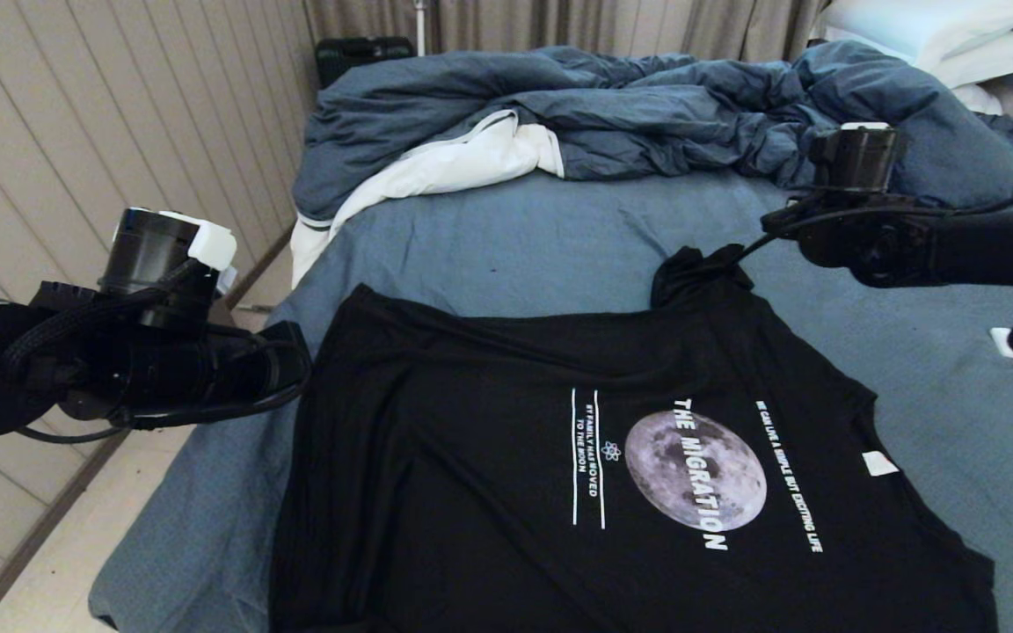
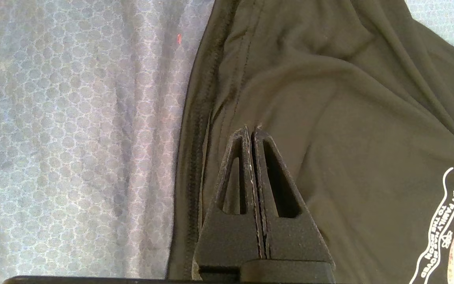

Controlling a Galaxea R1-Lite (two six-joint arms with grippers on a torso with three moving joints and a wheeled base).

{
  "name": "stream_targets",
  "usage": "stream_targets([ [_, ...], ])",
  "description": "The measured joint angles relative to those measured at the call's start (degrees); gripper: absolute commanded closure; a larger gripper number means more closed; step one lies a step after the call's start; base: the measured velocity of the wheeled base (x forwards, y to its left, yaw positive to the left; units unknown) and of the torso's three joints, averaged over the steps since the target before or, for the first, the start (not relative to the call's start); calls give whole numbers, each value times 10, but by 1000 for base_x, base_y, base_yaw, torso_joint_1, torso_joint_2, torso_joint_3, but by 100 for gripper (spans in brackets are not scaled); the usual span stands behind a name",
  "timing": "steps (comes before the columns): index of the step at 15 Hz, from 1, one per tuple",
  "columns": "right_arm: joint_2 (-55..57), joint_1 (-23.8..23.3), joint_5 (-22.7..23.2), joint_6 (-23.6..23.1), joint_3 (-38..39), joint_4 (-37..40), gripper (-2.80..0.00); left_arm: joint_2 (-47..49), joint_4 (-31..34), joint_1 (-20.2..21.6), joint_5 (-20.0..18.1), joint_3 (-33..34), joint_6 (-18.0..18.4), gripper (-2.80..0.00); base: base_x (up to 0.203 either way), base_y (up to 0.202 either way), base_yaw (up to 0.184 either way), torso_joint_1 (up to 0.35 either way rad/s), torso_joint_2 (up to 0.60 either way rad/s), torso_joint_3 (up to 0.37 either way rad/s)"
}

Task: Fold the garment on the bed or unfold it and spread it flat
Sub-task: Unford the black T-shirt

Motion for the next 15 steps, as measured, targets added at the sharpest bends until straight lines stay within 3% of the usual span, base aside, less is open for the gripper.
stream_targets([
  [5,-81,-83,214,63,70,239,0,-1,0,0,-14,2,1,0,0,0,0,0,0,0],
  [10,-112,-120,422,78,73,454,0,0,0,0,-14,3,0,0,0,0,0,0,0,0],
  [12,-114,-122,464,76,65,498,0,0,0,-1,-14,3,0,0,0,0,0,0,0,0],
  [15,-103,-131,492,62,29,565,0,1,0,0,-12,5,1,0,0,0,0,0,0,0],
])
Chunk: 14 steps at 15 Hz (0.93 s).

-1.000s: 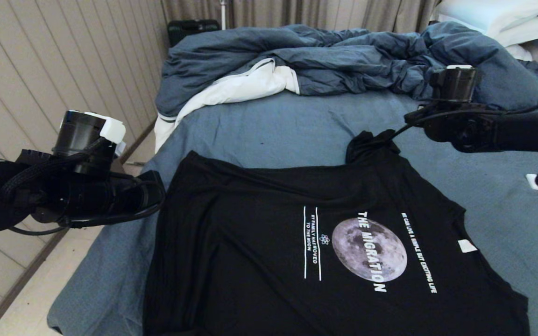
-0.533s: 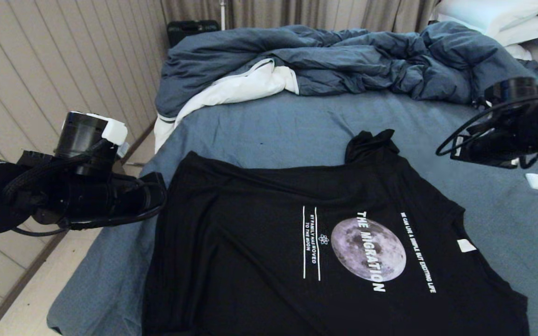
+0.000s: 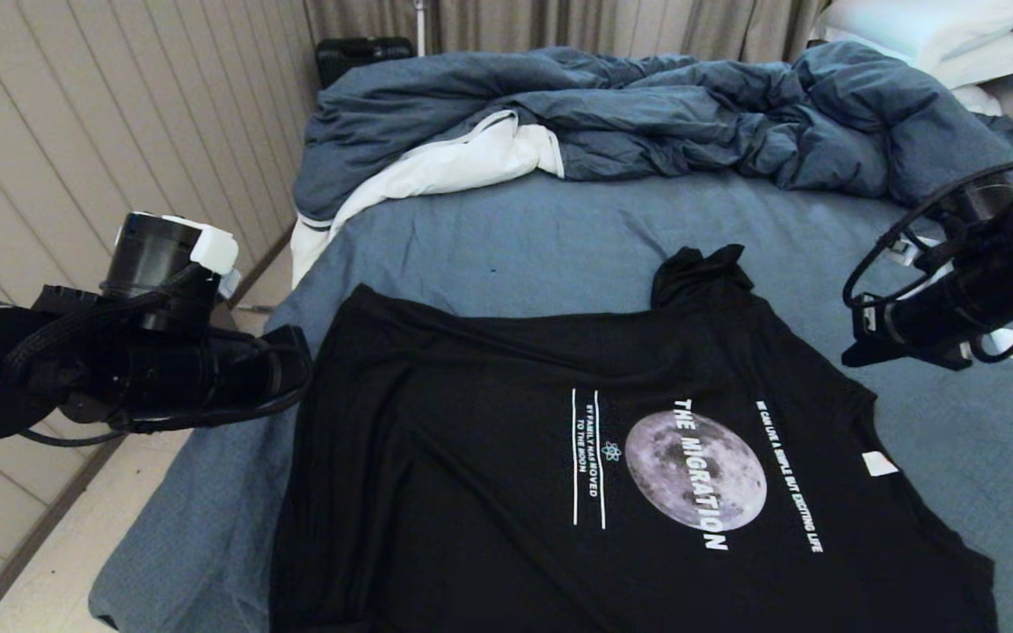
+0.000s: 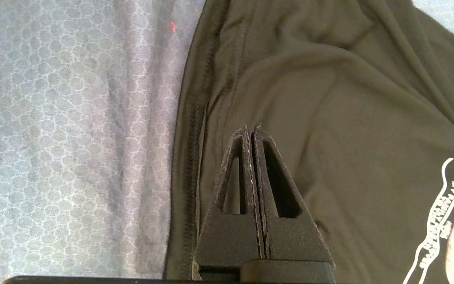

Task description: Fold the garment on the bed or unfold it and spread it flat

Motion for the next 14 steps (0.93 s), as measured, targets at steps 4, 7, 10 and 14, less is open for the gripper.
stream_targets([
  [4,5,-18,30,-21,-12,23,-280,0,0,0,0,2,0,0,0,0,0,0,0,0],
  [7,16,-31,69,-44,-26,42,-280,0,0,0,0,3,0,0,0,0,0,0,0,0],
  [10,32,-31,69,-48,-29,42,-280,0,0,0,0,3,-1,0,0,0,0,0,0,0],
  [14,48,-30,69,-48,-20,42,-280,3,-1,0,-1,3,-1,0,0,0,0,0,0,0],
])
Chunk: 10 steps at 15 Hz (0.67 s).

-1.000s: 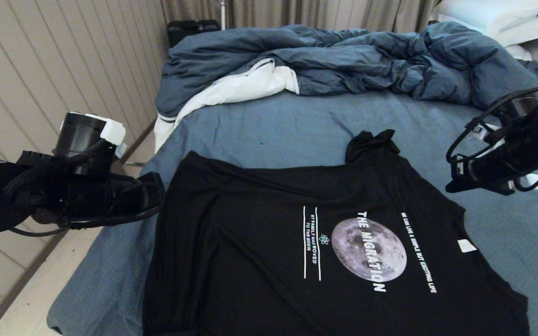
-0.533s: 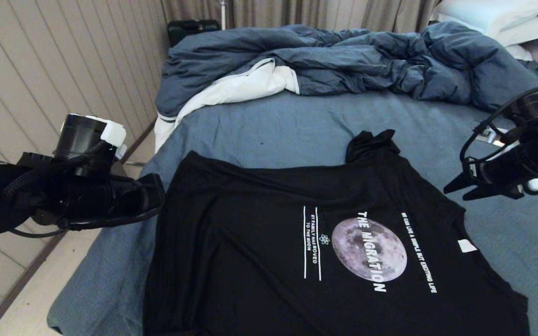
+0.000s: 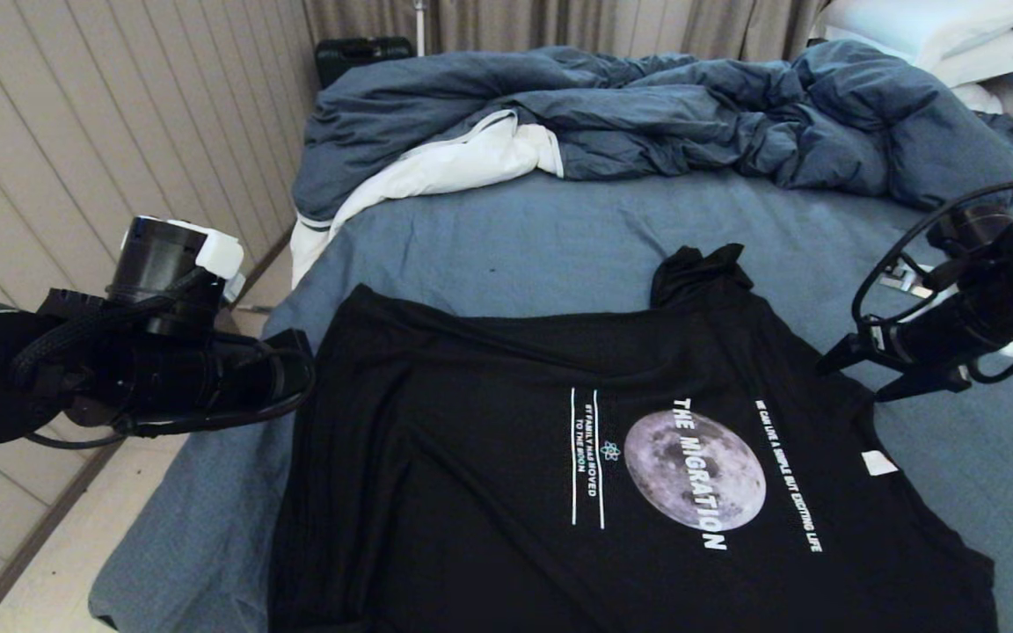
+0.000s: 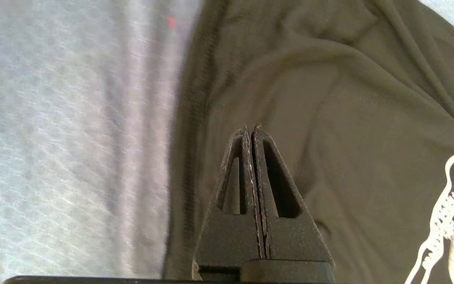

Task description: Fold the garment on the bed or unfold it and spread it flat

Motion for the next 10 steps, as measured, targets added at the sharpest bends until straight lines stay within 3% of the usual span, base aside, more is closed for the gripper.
stream_targets([
  [1,3,0,0,0,1,-1,-280,1,0,0,0,0,0,0,0,0,0,0,0,0],
  [2,7,0,0,0,3,0,0,2,0,0,0,0,0,0,0,0,0,0,0,0],
  [10,25,-1,2,5,-24,-4,0,8,0,0,0,0,0,0,0,0,0,0,0,0],
])
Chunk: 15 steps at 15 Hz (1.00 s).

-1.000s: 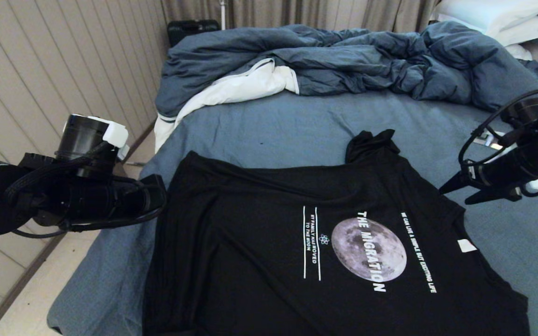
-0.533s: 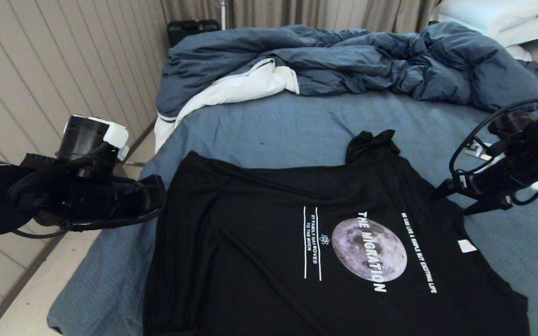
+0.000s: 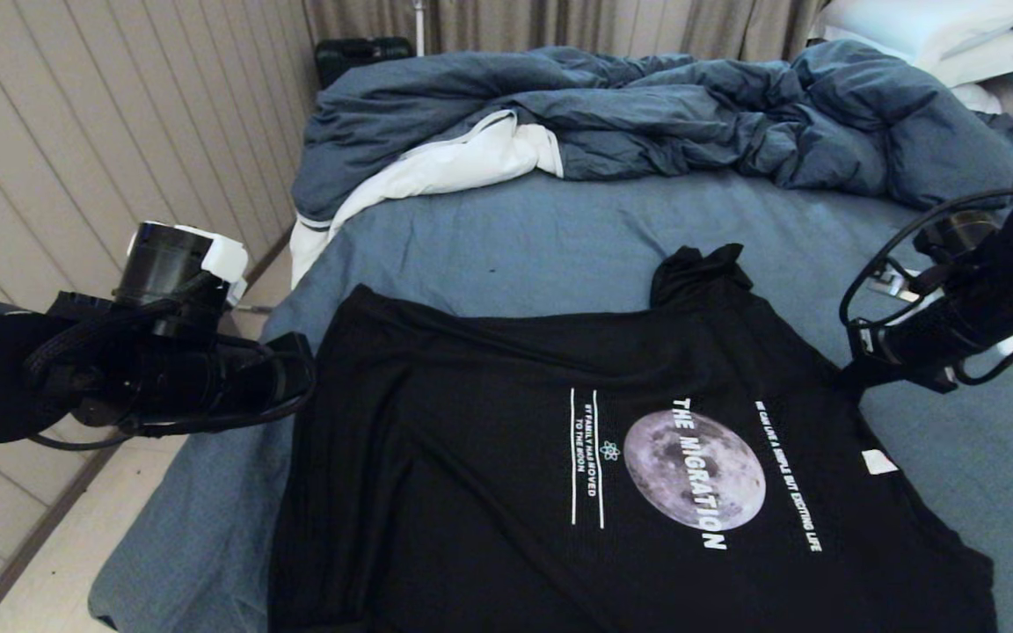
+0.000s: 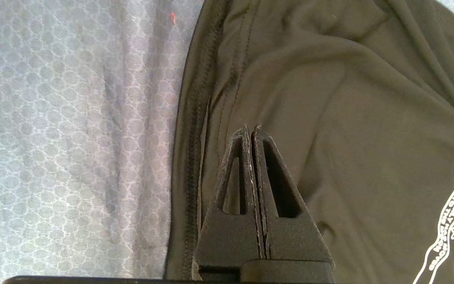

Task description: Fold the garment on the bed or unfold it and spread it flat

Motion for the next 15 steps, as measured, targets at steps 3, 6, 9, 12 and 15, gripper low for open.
stream_targets([
  [3,4,-9,0,16,-42,0,0,0,0,0,0,0,0,0,0,0,0,0,0,0],
  [6,15,-24,-10,29,-64,-37,0,0,0,0,0,0,0,0,0,0,0,0,0,0],
  [9,35,-34,-36,52,-67,-131,0,0,0,0,1,0,-1,0,0,0,0,0,0,0],
  [12,57,-33,-77,58,-69,-200,0,0,0,0,2,0,-2,0,0,0,0,0,0,0],
  [15,68,-31,-101,59,-68,-209,0,0,0,0,2,0,-2,0,0,0,0,0,0,0],
])
